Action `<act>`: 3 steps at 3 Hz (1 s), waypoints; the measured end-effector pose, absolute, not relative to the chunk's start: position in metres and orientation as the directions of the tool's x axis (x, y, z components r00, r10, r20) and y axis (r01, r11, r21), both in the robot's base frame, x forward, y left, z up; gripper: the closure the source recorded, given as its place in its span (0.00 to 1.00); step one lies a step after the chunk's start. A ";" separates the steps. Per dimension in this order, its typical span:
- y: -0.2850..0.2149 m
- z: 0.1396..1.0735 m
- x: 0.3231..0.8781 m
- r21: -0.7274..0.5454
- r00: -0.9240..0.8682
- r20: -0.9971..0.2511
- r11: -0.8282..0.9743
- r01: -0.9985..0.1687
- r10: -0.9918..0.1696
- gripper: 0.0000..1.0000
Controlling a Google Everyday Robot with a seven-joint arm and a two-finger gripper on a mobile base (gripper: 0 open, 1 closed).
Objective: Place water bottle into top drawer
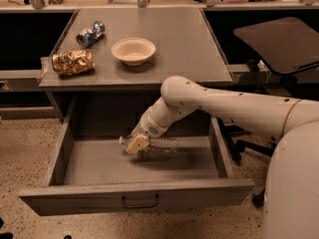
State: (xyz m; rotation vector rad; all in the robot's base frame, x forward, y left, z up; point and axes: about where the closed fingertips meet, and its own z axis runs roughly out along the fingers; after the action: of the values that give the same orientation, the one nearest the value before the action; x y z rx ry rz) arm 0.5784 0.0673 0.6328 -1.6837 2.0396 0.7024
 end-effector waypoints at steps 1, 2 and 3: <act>0.067 0.633 0.578 0.125 -0.193 -0.597 0.147 -0.981 -0.779 0.00; 0.067 0.633 0.578 0.125 -0.193 -0.597 0.147 -0.981 -0.779 0.00; 0.070 0.642 0.576 0.115 -0.206 -0.564 0.170 -0.979 -0.800 0.00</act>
Offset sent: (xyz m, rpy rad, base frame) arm 0.0000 0.0000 0.0000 0.0000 0.0000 0.0001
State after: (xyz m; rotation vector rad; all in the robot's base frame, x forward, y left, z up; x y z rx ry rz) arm 0.5764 0.0702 0.6421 -1.6855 2.0790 0.6553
